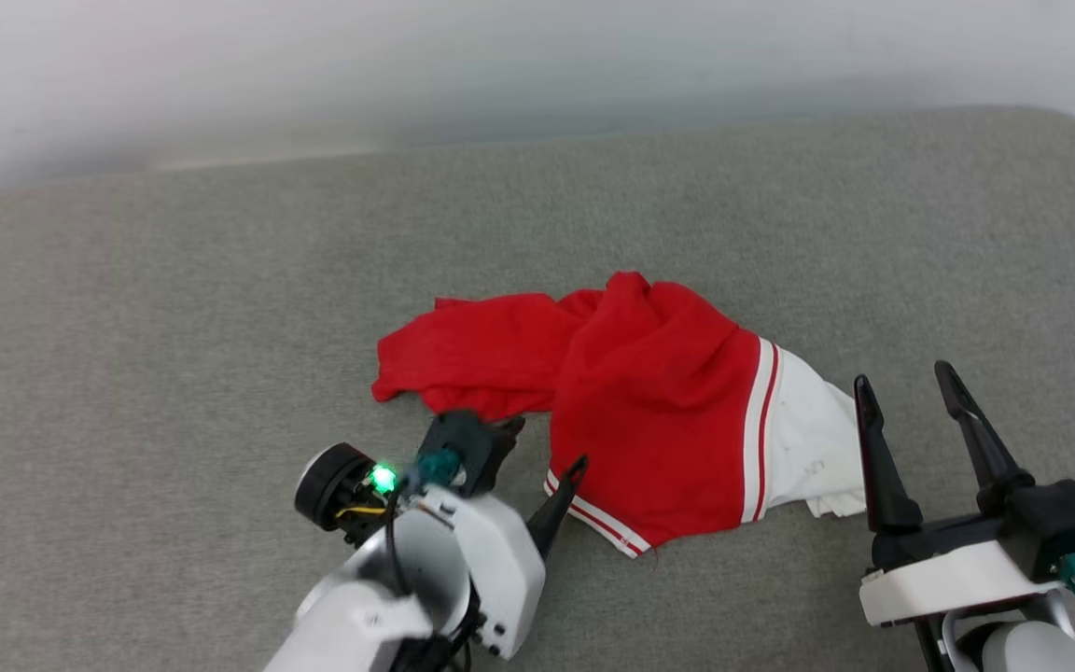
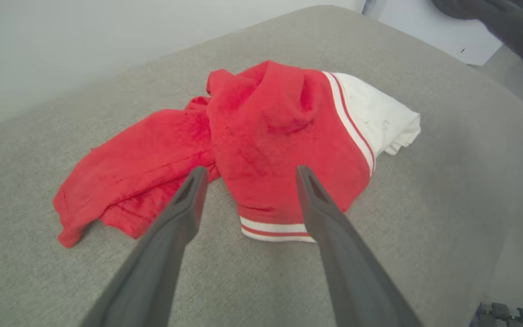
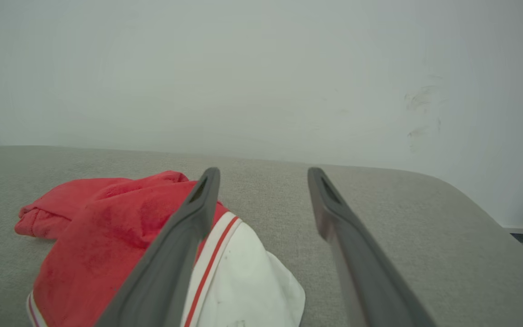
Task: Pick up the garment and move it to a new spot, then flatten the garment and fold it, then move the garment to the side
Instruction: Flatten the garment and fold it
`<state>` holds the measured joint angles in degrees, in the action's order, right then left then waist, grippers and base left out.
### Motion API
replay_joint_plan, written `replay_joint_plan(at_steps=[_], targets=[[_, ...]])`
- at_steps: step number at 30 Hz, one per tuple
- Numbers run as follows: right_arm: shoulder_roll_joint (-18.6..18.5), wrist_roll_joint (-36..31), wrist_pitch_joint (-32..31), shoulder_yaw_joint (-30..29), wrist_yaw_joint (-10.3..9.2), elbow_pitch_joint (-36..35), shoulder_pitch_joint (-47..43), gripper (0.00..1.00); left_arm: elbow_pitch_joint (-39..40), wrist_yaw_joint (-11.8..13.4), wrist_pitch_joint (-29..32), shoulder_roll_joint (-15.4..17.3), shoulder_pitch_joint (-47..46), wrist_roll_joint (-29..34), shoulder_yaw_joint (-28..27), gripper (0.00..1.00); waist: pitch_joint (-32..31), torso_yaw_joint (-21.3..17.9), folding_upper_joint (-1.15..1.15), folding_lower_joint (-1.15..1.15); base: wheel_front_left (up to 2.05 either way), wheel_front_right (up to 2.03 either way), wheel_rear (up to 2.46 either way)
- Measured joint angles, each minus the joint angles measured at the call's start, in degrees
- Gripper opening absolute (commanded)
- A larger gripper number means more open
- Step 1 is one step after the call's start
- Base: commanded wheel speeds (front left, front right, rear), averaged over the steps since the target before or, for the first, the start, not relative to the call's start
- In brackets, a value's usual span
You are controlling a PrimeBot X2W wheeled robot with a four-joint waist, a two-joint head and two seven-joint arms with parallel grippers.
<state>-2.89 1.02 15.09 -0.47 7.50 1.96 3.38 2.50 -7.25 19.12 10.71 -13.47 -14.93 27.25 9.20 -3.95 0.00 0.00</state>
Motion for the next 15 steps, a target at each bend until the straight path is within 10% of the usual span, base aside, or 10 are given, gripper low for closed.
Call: replay_joint_plan(at_steps=[14,15], targets=[[0.0,0.5,0.0,0.8,0.01,-0.3,2.2,1.00,-15.4,-0.1,7.8,-2.1,-11.5,-4.4,0.6,0.96,7.3,-3.6,0.00,0.01,0.00,0.00,0.00],[0.0,0.5,0.0,0.9,0.00,-0.3,2.4,1.00,-16.3,-0.1,7.4,-2.0,-11.6,-4.4,0.8,0.32,7.5,-3.7,0.00,0.01,0.00,0.00,0.00]])
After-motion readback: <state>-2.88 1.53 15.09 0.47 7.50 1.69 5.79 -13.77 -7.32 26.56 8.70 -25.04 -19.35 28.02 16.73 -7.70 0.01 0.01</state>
